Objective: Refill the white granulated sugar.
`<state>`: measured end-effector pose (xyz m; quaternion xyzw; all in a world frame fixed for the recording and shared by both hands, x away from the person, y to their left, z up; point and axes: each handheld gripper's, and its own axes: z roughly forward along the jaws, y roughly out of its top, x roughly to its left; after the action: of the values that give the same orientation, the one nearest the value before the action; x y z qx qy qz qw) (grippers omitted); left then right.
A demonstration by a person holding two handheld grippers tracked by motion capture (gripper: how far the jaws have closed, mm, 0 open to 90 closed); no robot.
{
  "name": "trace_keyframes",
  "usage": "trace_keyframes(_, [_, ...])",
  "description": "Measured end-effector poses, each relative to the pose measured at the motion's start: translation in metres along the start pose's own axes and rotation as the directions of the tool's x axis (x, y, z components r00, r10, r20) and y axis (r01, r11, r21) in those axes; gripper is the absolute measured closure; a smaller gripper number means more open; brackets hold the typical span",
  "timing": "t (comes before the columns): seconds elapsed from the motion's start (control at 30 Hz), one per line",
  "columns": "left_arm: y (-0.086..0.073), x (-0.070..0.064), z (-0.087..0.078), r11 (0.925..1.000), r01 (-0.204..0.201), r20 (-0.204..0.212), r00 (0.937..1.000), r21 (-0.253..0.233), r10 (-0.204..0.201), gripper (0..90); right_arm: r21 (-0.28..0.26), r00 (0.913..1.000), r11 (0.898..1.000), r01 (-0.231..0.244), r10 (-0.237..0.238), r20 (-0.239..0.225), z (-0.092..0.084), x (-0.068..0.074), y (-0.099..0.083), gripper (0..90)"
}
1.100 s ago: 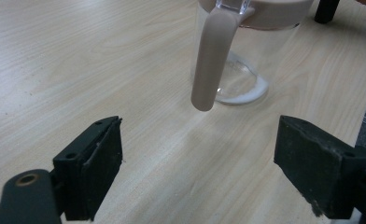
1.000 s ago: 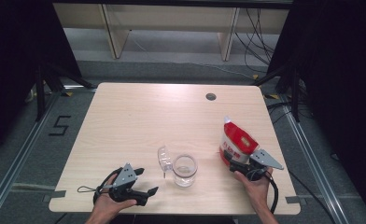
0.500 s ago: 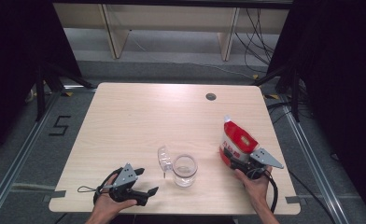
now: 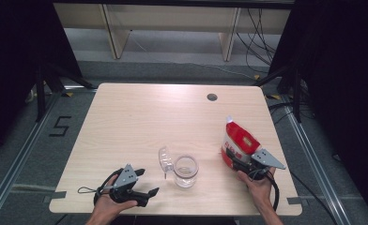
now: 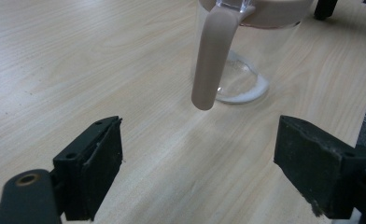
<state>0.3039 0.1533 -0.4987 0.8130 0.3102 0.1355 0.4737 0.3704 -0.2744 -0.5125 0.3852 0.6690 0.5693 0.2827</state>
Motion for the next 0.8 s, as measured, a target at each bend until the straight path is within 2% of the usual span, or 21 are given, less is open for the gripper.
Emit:
trace_keyframes(0.07, [0.000,0.000,0.000,1.0000,0.003,0.000,1.0000,-0.001,-0.003,15.1,-0.008,0.9998,1.000,0.000,0.000,-0.018,0.000,-0.001,0.000,46.0])
trace_keyframes(0.1, [0.000,0.000,0.000,1.0000,0.004,0.000,1.0000,-0.002,-0.004,15.1,0.008,0.9999,1.000,0.015,-0.015,-0.005,-0.001,-0.002,0.001,46.1])
trace_keyframes(0.13, [0.000,0.000,0.000,1.0000,0.001,0.002,1.0000,-0.002,-0.001,15.1,0.008,0.9996,1.000,0.026,-0.026,-0.010,-0.002,-0.003,0.001,46.2])
trace_keyframes(0.17, [0.000,0.000,0.000,1.0000,0.001,0.002,1.0000,-0.001,-0.001,15.1,0.023,0.9995,1.000,-0.020,0.021,-0.024,-0.003,-0.002,0.001,46.2])
trace_keyframes(0.23, [0.000,0.000,0.000,1.0000,0.000,0.002,1.0000,0.002,0.000,15.1,0.010,0.9998,1.000,0.005,-0.005,-0.021,-0.002,-0.004,0.001,46.3])
trace_keyframes(0.27, [0.000,0.000,0.000,1.0000,0.001,0.002,1.0000,0.000,-0.001,15.2,0.008,0.9991,1.000,-0.009,0.010,-0.041,-0.004,-0.004,0.001,46.3])
trace_keyframes(0.3, [0.000,0.000,-0.001,1.0000,0.000,0.004,1.0000,0.002,0.000,15.1,0.025,0.9988,1.000,0.017,-0.016,-0.046,-0.006,-0.005,0.002,46.3])
trace_keyframes(0.33, [-0.001,-0.002,-0.001,0.9997,0.025,-0.007,0.9997,-0.003,-0.025,15.1,0.009,0.9972,0.999,0.038,-0.037,-0.065,-0.005,-0.007,0.001,46.4])
trace_keyframes(0.37, [-0.001,-0.001,-0.001,0.9997,0.025,-0.007,0.9997,-0.006,-0.025,15.2,0.010,0.9977,1.000,0.008,-0.008,-0.067,-0.006,-0.005,0.001,46.4])
trace_keyframes(0.43, [-0.001,-0.001,-0.001,0.9995,0.031,-0.010,0.9995,-0.006,-0.031,15.2,0.014,0.9974,1.000,0.014,-0.013,-0.071,-0.008,-0.006,0.001,46.4])
trace_keyframes(0.47, [-0.001,-0.001,-0.001,0.9996,0.029,-0.009,0.9995,-0.005,-0.029,15.2,0.015,0.9936,1.000,0.027,-0.025,-0.110,-0.008,-0.008,0.001,46.5])
trace_keyframes(0.5, [-0.001,-0.001,-0.001,0.9997,0.024,-0.009,0.9997,-0.005,-0.024,15.2,0.018,0.9958,0.999,0.032,-0.030,-0.086,-0.008,-0.007,0.002,46.5])
trace_keyframes(0.57, [-0.001,-0.002,-0.001,0.9998,0.020,-0.010,0.9997,-0.005,-0.020,15.3,0.033,0.9960,0.999,0.043,-0.041,-0.079,-0.009,-0.008,0.002,46.6])
trace_keyframes(0.6, [-0.001,-0.002,0.000,0.9998,0.020,-0.007,0.9998,-0.007,-0.020,15.3,0.032,0.9955,0.999,0.031,-0.028,-0.090,-0.010,-0.007,0.002,46.7])
trace_keyframes(0.7, [-0.001,-0.001,-0.001,0.9998,0.019,-0.006,0.9998,-0.003,-0.019,15.3,0.009,0.9961,0.999,0.031,-0.031,-0.082,-0.010,-0.005,0.001,46.8])
trace_keyframes(0.73, [-0.001,-0.001,-0.001,0.9997,0.022,-0.012,0.9997,-0.005,-0.022,15.3,0.008,0.9932,0.998,0.055,-0.053,-0.103,-0.009,-0.007,0.002,46.9])
trace_keyframes(0.77, [-0.001,-0.001,-0.001,0.9999,0.012,-0.011,0.9999,-0.006,-0.012,15.3,0.022,0.9938,0.998,0.053,-0.050,-0.099,-0.011,-0.005,0.003,47.0])
trace_keyframes(0.8, [-0.001,-0.001,-0.001,0.9997,0.025,-0.012,0.9996,-0.007,-0.025,15.3,0.021,0.9911,0.997,0.075,-0.072,-0.112,-0.010,-0.007,0.003,47.1])
